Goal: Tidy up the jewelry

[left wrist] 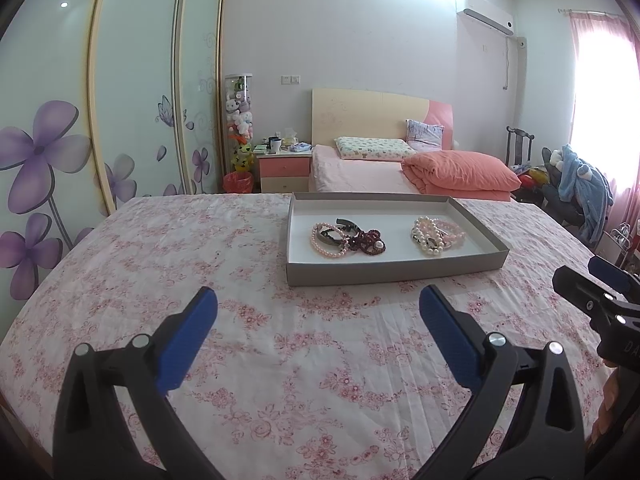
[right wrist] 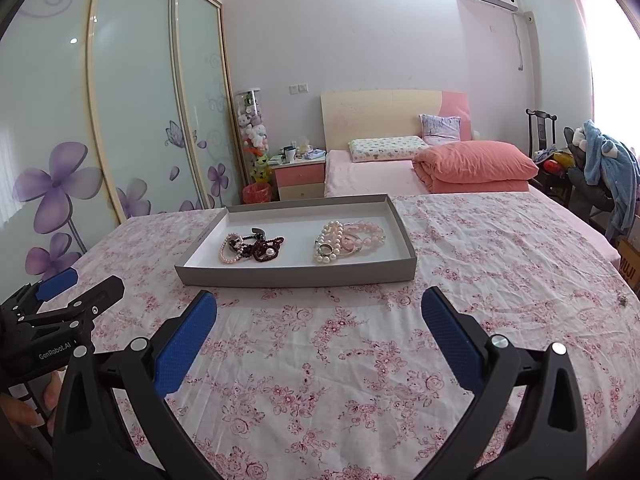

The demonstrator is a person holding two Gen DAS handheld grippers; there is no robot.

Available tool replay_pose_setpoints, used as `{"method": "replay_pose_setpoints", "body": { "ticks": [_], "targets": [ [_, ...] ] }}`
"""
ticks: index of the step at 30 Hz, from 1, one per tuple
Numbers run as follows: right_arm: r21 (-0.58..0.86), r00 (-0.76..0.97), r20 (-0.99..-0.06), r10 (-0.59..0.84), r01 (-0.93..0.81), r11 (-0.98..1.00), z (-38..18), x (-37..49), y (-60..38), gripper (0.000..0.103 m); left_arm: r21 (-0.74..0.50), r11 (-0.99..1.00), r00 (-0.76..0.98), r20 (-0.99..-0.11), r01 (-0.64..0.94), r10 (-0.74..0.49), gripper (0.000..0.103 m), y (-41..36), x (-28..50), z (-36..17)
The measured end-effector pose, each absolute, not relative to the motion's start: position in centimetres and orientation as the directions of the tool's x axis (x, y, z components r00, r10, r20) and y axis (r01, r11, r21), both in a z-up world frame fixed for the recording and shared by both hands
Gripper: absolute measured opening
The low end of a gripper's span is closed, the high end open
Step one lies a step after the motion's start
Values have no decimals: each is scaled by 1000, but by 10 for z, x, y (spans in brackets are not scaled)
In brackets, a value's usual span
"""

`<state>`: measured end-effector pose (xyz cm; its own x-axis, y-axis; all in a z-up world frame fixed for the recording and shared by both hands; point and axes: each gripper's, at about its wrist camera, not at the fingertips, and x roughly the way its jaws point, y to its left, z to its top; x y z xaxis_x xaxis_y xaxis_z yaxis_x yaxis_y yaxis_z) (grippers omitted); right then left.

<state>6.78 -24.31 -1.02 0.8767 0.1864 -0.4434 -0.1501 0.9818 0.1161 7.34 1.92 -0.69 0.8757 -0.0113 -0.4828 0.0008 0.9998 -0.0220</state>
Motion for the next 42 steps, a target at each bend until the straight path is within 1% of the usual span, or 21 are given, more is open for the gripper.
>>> {"method": "replay_pose_setpoints", "body": {
  "ticks": [42],
  "targets": [
    [116,878,-441,185,-149,982,-12,68,-246,101,-15,1000,880,-475,-13,4,99,21,74,-6]
  ]
}}
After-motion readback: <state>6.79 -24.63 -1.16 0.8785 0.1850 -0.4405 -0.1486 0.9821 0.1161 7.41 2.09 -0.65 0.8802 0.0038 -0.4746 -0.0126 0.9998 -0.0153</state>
